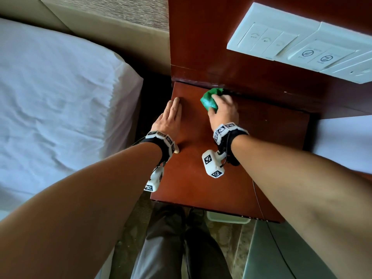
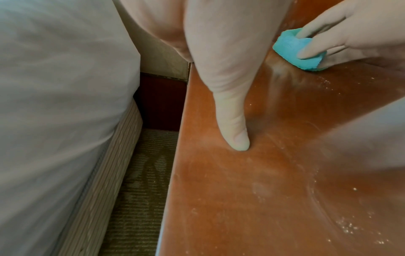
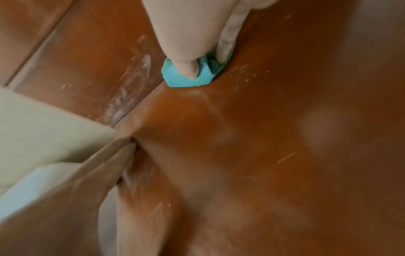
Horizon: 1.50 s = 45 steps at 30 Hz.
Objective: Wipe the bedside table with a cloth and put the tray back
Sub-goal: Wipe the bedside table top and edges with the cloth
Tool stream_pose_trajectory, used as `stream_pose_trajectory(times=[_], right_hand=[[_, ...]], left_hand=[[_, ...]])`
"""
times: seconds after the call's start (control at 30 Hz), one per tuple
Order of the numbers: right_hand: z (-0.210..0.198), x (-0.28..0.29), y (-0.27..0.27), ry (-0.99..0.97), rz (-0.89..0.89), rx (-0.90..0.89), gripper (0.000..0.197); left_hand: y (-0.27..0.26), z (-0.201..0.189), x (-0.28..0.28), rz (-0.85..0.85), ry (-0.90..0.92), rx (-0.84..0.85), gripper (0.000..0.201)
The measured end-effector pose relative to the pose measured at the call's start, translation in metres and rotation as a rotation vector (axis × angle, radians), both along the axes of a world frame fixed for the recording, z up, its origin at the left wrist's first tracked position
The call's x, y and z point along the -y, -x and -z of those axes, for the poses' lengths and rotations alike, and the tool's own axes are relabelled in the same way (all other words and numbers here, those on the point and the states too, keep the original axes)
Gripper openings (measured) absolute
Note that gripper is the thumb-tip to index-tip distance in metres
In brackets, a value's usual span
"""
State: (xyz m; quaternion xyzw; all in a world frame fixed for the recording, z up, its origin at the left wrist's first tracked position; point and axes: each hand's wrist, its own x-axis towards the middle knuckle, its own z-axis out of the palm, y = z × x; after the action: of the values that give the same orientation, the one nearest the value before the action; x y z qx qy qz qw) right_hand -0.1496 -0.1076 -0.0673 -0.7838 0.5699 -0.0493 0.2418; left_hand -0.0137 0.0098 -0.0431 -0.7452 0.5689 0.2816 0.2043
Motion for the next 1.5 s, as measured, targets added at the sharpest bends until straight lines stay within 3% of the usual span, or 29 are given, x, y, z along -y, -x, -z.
stream_pose_trajectory(times=[0.13, 0.23, 0.3, 0.37, 0.5, 0.6, 0.73, 0.83, 0.93, 1.1, 1.23, 1.5], right_hand=[[-0.004, -0.006, -0.045, -0.045, -0.183, -0.001, 0.042], [-0.006, -0.008, -0.061, -0.054, -0.270, -0.022, 0.040], [-0.006, -0.010, -0.057, -0.066, -0.298, -0.029, 0.039], [-0.008, -0.014, -0.051, -0.104, -0.334, -0.073, 0.039], [-0.015, -0.021, -0.043, -0.262, -0.391, -0.071, 0.055], [-0.021, -0.019, -0.037, -0.385, -0.344, 0.044, 0.062], [-0.023, -0.014, -0.015, -0.219, -0.156, 0.148, 0.025], [-0.018, -0.010, 0.010, -0.073, -0.060, 0.094, 0.016], [-0.013, -0.014, 0.031, -0.064, -0.124, -0.026, 0.037], [-0.009, -0.027, 0.045, -0.205, -0.291, -0.293, 0.075], [-0.002, -0.031, 0.043, -0.228, -0.363, -0.398, 0.079], [0.004, -0.030, 0.047, -0.197, -0.388, -0.379, 0.080]], left_hand=[[0.001, 0.001, 0.001, -0.115, 0.063, -0.017, 0.126], [-0.004, 0.004, -0.001, -0.092, 0.008, -0.036, 0.155], [-0.010, 0.007, -0.003, -0.085, 0.005, -0.064, 0.156], [-0.016, 0.008, -0.006, -0.105, 0.071, -0.067, 0.143], [-0.029, -0.001, -0.009, -0.249, 0.325, -0.071, 0.092], [-0.033, -0.011, -0.003, -0.305, 0.381, -0.110, 0.070], [-0.020, -0.014, 0.011, -0.257, 0.432, -0.165, 0.065], [-0.004, -0.011, 0.020, -0.090, 0.409, -0.168, 0.061], [0.007, -0.002, 0.024, 0.005, 0.337, -0.163, 0.052], [0.000, 0.009, 0.030, -0.043, 0.284, -0.100, 0.046], [-0.017, 0.010, 0.048, -0.052, 0.290, -0.078, 0.045], [-0.028, 0.018, 0.065, 0.015, 0.290, -0.129, 0.046]])
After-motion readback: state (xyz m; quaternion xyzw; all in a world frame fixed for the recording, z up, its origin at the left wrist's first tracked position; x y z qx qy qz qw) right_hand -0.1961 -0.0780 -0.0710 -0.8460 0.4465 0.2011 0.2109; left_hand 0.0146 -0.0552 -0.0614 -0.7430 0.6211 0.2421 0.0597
